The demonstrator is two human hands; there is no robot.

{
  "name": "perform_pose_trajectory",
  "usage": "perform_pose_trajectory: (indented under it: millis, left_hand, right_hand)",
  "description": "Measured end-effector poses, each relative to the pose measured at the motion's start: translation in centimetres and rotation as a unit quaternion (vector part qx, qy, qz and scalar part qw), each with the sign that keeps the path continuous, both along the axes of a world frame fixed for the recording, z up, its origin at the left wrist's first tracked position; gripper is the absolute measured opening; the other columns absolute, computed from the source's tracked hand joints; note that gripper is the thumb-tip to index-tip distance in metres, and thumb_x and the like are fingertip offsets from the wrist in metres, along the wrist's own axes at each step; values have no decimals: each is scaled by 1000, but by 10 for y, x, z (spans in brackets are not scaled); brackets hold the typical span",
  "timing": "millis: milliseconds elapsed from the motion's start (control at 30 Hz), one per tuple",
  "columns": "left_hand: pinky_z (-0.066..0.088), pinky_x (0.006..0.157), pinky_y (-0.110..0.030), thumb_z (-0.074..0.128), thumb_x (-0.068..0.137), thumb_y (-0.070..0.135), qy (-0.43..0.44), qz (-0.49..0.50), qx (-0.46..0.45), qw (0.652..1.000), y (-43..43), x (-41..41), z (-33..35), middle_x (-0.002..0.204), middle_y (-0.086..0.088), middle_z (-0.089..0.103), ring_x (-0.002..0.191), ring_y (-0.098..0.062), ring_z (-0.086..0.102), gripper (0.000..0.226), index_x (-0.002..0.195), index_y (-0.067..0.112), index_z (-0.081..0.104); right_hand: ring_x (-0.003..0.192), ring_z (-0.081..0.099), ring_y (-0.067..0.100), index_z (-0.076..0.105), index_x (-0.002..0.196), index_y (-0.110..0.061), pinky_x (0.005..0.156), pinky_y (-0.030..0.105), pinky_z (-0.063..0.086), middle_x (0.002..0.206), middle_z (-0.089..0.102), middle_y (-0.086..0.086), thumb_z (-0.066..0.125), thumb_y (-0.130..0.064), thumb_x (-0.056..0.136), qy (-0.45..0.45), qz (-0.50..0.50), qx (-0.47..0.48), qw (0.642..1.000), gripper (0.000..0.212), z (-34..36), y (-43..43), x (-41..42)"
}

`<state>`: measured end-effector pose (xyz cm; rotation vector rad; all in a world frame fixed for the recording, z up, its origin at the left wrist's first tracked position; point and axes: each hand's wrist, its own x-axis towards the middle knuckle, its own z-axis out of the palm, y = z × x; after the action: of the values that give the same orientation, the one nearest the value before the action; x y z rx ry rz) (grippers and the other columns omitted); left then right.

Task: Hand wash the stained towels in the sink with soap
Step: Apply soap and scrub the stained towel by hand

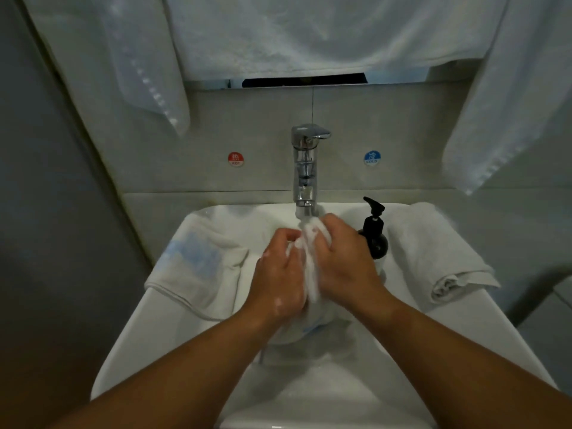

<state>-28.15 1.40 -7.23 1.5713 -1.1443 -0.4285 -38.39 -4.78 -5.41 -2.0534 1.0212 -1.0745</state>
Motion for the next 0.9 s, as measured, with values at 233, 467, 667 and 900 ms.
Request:
perform_pose_trajectory:
  millis: [233,467,667,900]
  left_hand:
    - [52,79,-20,50,101,31,46,11,-99,994,-8,9,5,96,12,68,91,-5,65,11,108,32,58]
    - [52,78,-37,57,102,26,167,139,-61,974,-19,36,6,87,9,67,81,-13,60,19,89,37,64]
    - [48,77,-23,58,98,33,94,-49,-49,993,-5,12,2,102,14,66,82,0,60,14,109,41,62]
    - [57,83,-42,46,103,26,47,91,-18,995,-11,1,-1,96,6,69,92,-18,67,12,103,31,58]
  right_hand:
    - [81,56,10,53,88,-25,71,27,43,87,61,-5,44,-22,104,57,17,29,998,19,-7,-6,-7]
    - [61,42,9,49,89,-3,52,25,31,75,51,5,41,-29,108,-47,-63,79,994,32,-1,-18,-14]
    - [86,59,23,54,93,-15,85,37,47,87,59,1,39,-40,103,-106,-134,152,974,31,-10,-27,-9]
    - [68,57,6,52,89,-27,56,11,38,77,59,-10,49,-27,103,28,10,2,1000,14,-10,11,4]
